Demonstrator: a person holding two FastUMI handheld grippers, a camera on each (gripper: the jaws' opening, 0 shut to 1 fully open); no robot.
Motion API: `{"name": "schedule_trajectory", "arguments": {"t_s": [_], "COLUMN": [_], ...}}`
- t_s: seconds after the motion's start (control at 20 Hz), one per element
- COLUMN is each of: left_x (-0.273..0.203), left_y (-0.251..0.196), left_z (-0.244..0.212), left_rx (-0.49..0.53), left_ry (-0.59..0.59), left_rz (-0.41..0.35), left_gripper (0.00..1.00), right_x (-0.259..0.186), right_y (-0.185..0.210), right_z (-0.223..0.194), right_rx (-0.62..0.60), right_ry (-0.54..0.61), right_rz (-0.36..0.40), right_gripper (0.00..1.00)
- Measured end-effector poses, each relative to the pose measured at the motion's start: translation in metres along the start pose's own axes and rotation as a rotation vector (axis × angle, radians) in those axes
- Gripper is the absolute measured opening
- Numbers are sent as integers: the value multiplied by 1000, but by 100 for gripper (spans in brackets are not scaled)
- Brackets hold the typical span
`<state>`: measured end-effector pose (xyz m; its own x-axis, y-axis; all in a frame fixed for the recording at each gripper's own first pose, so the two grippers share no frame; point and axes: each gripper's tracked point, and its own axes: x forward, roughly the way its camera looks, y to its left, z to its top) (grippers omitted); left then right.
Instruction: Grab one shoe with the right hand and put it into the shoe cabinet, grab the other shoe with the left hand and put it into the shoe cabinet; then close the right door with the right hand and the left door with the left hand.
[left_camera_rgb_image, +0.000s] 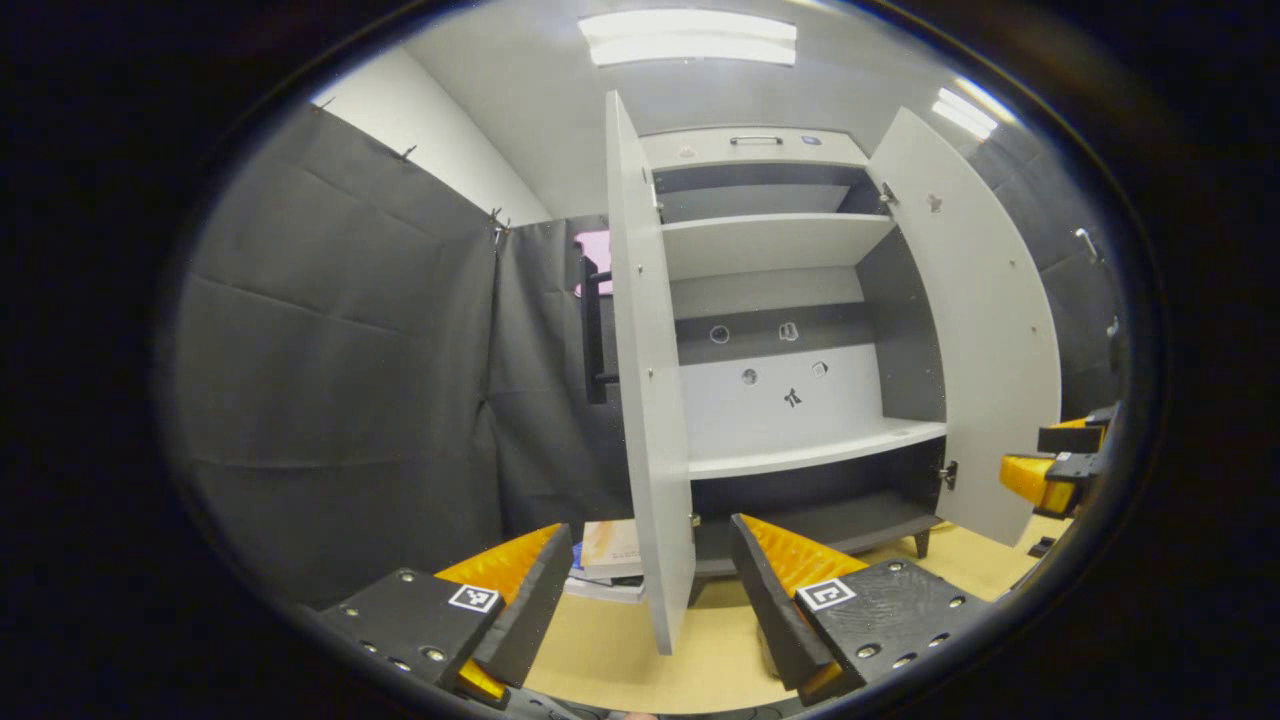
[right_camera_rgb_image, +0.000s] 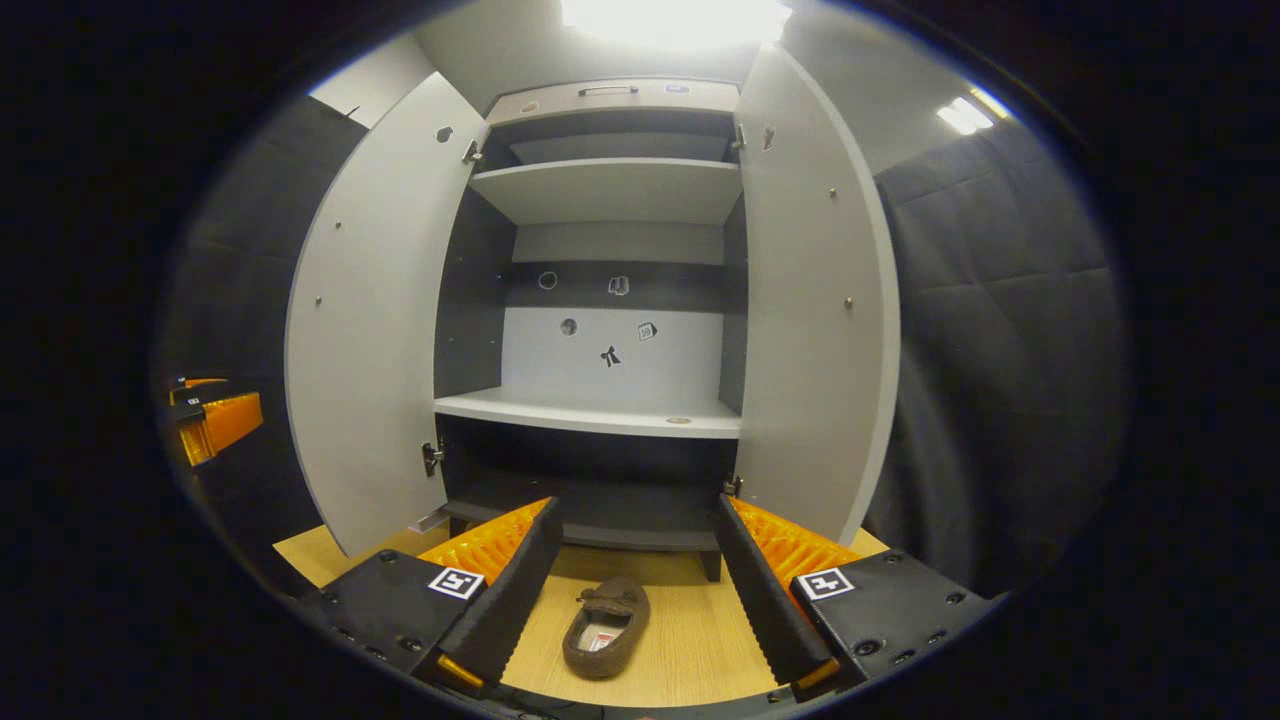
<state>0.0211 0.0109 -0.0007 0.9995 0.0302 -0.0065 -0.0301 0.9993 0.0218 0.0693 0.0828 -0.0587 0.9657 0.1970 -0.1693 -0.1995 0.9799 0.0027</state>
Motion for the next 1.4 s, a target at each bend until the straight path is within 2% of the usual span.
{"name": "schedule_trajectory", "arguments": {"t_s": [0.5, 0.9, 0.95, 1.05, 1.2, 1.35, 1.4], "left_x": [25, 30, 30, 30, 27, 25, 24], "left_y": [4, 14, 15, 17, 19, 21, 22], "left_z": [2, -5, -6, -9, -12, -16, -18], "left_rx": [14, 50, 52, 53, 62, 68, 67], "left_ry": [7, 39, 45, 56, 67, 80, 86], "left_rz": [73, 128, 133, 140, 151, 159, 163], "left_gripper": [98, 98, 93, 84, 84, 84, 91], "right_x": [74, 101, 101, 103, 105, 111, 114], "right_y": [33, 61, 62, 67, 71, 76, 79], "right_z": [-81, -159, -169, -189, -212, -230, -235], "right_rx": [-7, 43, 50, 62, 86, 115, 128], "right_ry": [230, 447, 481, 538, 605, 654, 666], "right_rz": [131, 219, 224, 234, 242, 242, 239], "right_gripper": [97, 98, 98, 97, 95, 84, 84]}}
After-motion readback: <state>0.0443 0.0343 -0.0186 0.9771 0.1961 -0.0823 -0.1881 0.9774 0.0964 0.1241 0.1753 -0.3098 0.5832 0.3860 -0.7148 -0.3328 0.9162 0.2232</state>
